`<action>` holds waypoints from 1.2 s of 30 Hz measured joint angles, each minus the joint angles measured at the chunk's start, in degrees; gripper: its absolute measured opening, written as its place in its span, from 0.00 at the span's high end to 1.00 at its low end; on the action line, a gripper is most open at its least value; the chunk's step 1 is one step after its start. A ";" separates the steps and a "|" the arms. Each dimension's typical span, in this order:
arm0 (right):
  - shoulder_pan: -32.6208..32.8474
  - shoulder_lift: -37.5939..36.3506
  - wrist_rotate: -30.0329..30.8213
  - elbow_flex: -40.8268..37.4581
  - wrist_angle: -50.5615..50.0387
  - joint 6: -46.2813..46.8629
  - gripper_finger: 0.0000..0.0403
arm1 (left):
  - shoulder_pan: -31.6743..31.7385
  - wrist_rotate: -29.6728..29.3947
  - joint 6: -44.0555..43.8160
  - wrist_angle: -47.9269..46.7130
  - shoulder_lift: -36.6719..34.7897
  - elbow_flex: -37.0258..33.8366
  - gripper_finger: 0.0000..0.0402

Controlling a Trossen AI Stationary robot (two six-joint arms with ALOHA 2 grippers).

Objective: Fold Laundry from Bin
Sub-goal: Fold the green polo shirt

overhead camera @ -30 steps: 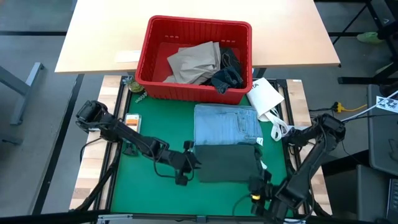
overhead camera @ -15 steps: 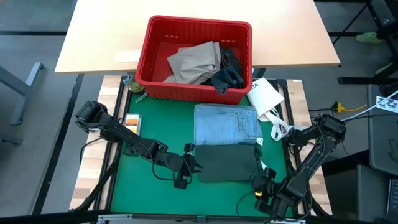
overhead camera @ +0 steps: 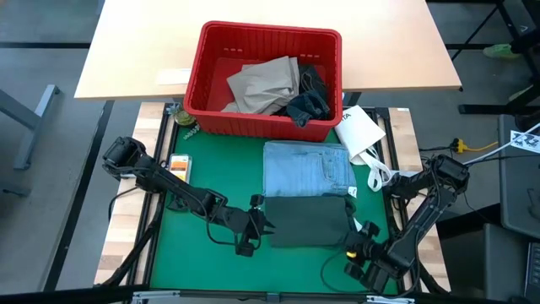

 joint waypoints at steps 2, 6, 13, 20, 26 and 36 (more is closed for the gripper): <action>0.00 0.00 -1.34 0.00 -0.71 0.67 0.63 | 0.00 0.00 0.00 -0.01 0.00 0.00 0.83; 0.00 0.00 1.34 0.00 -1.05 0.72 0.63 | 0.00 0.00 0.00 -0.02 0.00 0.00 0.83; -0.01 0.00 4.92 0.00 -0.60 0.57 0.63 | -0.20 0.00 -0.24 1.07 0.02 0.00 0.83; 0.00 0.00 5.14 0.00 0.55 0.52 0.63 | -1.21 0.00 -0.47 2.67 0.02 0.02 0.83; 0.00 0.00 7.67 0.00 0.53 0.46 0.63 | -2.21 -0.02 -2.52 4.04 0.04 0.02 0.83; 0.00 0.00 8.00 0.02 0.62 0.46 0.69 | -2.18 -0.21 -2.84 8.47 2.71 0.02 0.83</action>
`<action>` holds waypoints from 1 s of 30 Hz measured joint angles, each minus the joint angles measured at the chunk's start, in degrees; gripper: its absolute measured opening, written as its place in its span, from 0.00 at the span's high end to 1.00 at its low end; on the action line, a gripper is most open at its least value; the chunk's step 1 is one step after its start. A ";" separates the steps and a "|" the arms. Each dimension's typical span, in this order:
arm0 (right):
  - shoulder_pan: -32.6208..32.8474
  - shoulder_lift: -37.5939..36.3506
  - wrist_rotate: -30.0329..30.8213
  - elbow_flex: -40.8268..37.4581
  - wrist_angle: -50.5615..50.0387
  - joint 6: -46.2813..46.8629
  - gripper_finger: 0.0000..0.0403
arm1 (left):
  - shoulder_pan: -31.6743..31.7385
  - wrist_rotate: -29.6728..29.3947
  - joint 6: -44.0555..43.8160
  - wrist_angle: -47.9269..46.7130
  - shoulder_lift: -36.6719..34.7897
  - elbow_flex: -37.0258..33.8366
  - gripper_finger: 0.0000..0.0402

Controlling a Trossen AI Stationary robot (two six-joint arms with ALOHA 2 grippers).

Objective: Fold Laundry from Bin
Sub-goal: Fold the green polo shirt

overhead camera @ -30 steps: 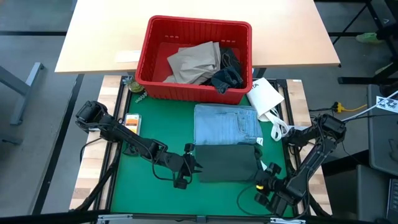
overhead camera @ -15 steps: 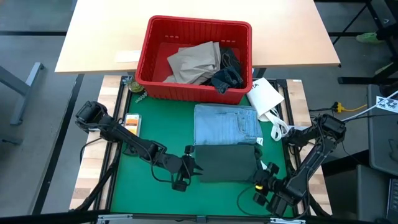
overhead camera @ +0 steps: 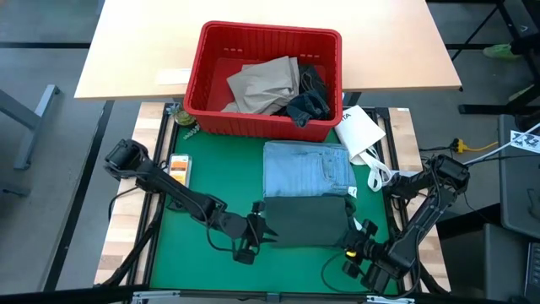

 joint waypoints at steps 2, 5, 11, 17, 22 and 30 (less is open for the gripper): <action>0.00 0.00 0.00 0.00 -0.09 0.00 0.74 | 0.24 0.01 0.02 1.40 1.74 0.02 0.83; -0.02 0.00 0.00 0.00 -0.13 0.00 0.82 | 0.68 0.01 0.00 3.10 4.46 0.02 0.83; 0.00 0.00 0.44 0.00 -0.11 0.00 0.98 | 0.72 0.11 0.00 3.38 9.27 0.02 0.83; -0.01 0.00 -0.52 0.00 0.25 0.14 0.96 | 0.72 0.21 -0.15 2.26 13.39 0.02 0.83; -0.02 0.00 -8.75 0.00 -0.35 0.17 0.99 | 0.72 0.16 -0.17 -2.83 14.54 0.07 0.83; -0.09 0.00 -14.92 0.05 0.27 0.24 0.98 | 0.59 1.21 -0.48 -6.77 14.45 0.24 0.83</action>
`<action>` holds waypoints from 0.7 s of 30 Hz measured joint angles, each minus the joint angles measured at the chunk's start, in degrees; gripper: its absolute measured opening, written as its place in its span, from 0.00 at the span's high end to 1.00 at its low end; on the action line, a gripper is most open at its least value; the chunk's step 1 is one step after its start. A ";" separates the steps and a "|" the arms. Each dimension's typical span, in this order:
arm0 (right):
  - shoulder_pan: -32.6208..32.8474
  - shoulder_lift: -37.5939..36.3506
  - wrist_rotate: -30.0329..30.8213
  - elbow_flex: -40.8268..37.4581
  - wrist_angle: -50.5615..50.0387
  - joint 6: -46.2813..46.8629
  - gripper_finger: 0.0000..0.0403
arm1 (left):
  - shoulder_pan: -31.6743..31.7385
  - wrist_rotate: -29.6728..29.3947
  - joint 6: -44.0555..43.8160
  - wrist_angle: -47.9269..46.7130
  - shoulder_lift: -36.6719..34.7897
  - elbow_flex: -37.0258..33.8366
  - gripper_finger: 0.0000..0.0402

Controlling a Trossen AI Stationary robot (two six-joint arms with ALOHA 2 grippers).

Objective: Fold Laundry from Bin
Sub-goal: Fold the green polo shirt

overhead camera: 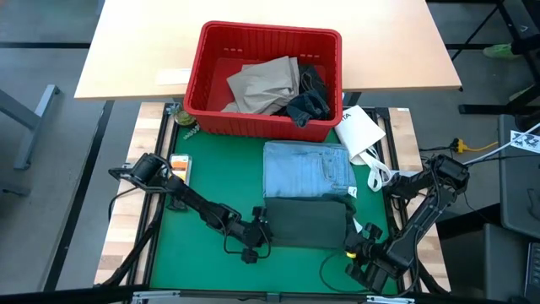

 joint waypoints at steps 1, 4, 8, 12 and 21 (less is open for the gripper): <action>0.00 0.00 -0.05 0.00 0.32 -0.11 0.98 | 0.00 0.14 -0.02 0.18 0.00 -0.02 0.83; 0.02 0.00 -0.05 0.00 0.60 -0.24 0.98 | 0.01 1.01 -0.02 0.25 -0.21 -0.06 0.83; -0.33 0.00 -0.62 0.00 1.46 -0.46 0.98 | 0.09 3.48 -0.11 0.72 -0.33 -0.15 0.83; -0.55 0.00 -1.39 0.00 1.71 -1.64 0.93 | -0.06 5.39 -0.60 0.88 -0.74 -0.25 0.83; -1.53 0.04 -8.09 -0.02 0.94 -1.72 0.65 | -0.13 8.92 -1.84 -2.27 -4.95 -0.35 0.83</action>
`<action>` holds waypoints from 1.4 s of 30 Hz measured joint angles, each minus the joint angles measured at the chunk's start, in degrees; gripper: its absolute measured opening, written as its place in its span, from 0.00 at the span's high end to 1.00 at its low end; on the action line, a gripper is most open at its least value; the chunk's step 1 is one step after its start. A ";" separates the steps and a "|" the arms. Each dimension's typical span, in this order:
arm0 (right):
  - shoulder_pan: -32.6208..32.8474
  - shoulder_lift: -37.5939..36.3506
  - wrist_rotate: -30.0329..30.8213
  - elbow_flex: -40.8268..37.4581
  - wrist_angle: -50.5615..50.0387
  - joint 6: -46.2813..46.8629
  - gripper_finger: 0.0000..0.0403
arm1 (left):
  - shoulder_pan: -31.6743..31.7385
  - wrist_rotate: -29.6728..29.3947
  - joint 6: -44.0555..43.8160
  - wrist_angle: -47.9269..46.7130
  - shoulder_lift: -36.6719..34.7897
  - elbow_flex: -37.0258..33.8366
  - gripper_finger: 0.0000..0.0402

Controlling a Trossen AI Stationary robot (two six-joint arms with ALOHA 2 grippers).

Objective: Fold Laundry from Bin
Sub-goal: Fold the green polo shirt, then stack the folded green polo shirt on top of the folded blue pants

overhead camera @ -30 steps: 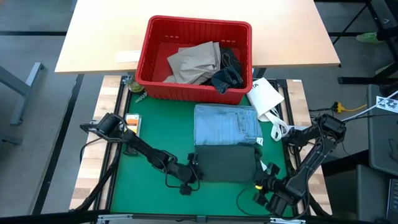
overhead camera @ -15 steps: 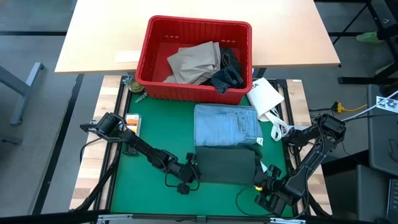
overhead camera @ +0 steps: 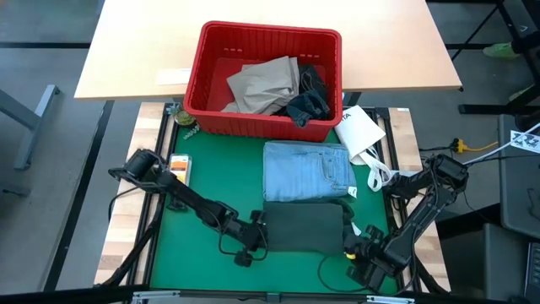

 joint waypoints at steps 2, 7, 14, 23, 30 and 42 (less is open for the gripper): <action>0.11 0.00 -3.30 0.00 -0.16 0.00 0.61 | 0.00 1.06 -1.08 -1.70 -1.93 0.00 0.83; 0.15 0.00 -9.39 1.26 -0.42 -0.09 0.59 | 0.01 2.37 -2.60 -7.51 -8.46 0.04 0.83; 0.08 -0.07 -2.58 8.33 -3.34 -5.04 0.59 | 0.02 1.93 -2.51 -15.20 -18.20 0.04 0.83; -0.24 -0.09 29.58 11.34 0.39 -9.85 0.59 | 0.20 -4.58 -2.69 -14.73 -20.69 0.11 0.83; -5.63 -0.09 40.34 11.33 4.33 -23.49 0.59 | 3.51 -5.98 -7.99 -18.65 -20.68 0.11 0.83; -15.45 -0.07 26.43 11.32 6.95 -34.10 0.59 | 6.17 -5.26 -3.27 -20.73 -20.67 0.11 0.83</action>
